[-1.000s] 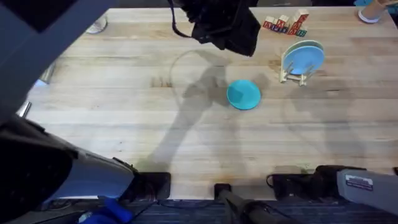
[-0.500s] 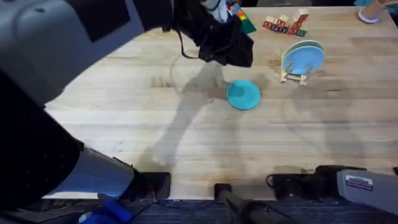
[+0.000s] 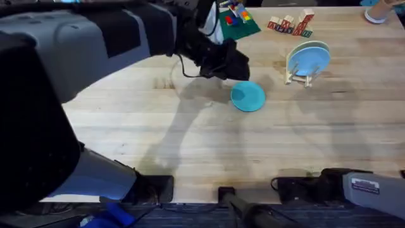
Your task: Pick up the plates from the table one by one and place each into a slot on the dish rack.
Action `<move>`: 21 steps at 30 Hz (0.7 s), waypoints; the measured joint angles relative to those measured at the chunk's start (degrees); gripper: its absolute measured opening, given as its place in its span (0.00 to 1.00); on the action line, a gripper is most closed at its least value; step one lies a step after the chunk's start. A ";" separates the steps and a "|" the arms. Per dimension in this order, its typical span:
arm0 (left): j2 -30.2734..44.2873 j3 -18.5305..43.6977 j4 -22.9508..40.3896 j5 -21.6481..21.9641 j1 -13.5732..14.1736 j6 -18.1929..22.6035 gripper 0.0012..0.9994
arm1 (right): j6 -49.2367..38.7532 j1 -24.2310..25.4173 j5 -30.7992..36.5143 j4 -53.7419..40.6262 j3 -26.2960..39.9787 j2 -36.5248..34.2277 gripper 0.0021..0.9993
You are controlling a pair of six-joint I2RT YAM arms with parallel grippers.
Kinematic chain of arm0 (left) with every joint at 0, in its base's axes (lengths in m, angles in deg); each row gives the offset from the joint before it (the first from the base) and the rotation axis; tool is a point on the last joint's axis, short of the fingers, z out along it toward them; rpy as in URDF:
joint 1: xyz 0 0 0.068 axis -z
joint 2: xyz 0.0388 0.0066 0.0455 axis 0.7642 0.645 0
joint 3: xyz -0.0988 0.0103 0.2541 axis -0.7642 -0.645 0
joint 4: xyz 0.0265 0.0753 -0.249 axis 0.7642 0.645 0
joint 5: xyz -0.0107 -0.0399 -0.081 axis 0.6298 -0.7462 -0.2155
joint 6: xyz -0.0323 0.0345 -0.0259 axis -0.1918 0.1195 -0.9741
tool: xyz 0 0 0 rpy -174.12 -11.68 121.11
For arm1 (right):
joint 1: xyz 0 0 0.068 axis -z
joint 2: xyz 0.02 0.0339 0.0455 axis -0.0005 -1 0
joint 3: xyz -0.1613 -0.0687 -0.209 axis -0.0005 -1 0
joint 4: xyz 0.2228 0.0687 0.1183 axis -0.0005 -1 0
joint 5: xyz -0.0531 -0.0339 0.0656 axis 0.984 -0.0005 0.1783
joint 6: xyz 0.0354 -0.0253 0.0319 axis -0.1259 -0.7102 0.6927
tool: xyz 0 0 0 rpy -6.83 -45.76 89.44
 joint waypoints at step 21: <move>4.66 -3.24 -4.14 -0.24 -1.69 -0.19 0.04 | 0.15 0.00 0.00 0.11 0.00 -0.02 1.00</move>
